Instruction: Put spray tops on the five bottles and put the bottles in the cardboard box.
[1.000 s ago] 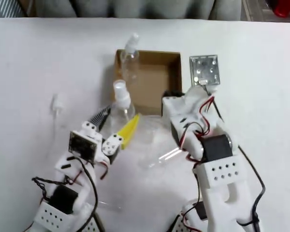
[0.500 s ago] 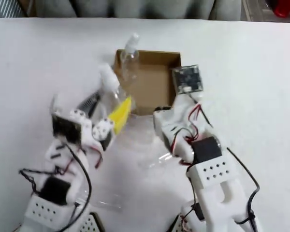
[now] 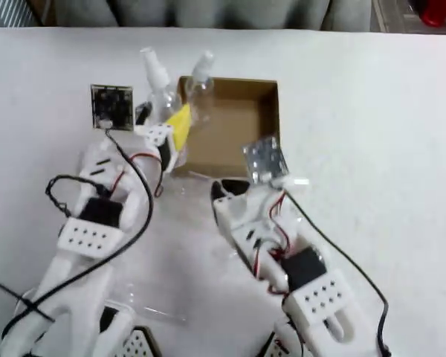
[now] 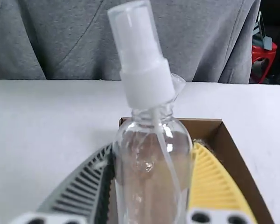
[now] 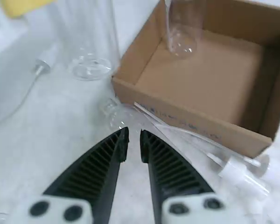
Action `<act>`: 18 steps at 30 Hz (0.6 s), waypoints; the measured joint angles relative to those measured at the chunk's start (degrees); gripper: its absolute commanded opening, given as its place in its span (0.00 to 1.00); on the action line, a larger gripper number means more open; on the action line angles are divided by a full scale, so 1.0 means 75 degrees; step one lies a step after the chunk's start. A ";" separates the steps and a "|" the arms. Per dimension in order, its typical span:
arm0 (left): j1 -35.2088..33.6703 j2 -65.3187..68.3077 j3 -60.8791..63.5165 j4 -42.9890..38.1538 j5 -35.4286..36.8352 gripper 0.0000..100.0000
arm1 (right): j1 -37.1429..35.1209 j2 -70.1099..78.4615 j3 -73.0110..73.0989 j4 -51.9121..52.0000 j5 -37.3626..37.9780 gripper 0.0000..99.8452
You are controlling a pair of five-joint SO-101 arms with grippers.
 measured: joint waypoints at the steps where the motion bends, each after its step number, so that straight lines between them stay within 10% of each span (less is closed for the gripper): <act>1: 0.0000 0.0047 0.0000 -0.0105 0.0352 0.07 | -0.0117 -0.0270 0.0281 -0.0270 0.0000 0.01; 18: 0.1149 -0.1875 0.0996 0.0000 0.1020 0.07 | -0.1196 -0.1700 0.2075 -0.2614 0.0000 0.01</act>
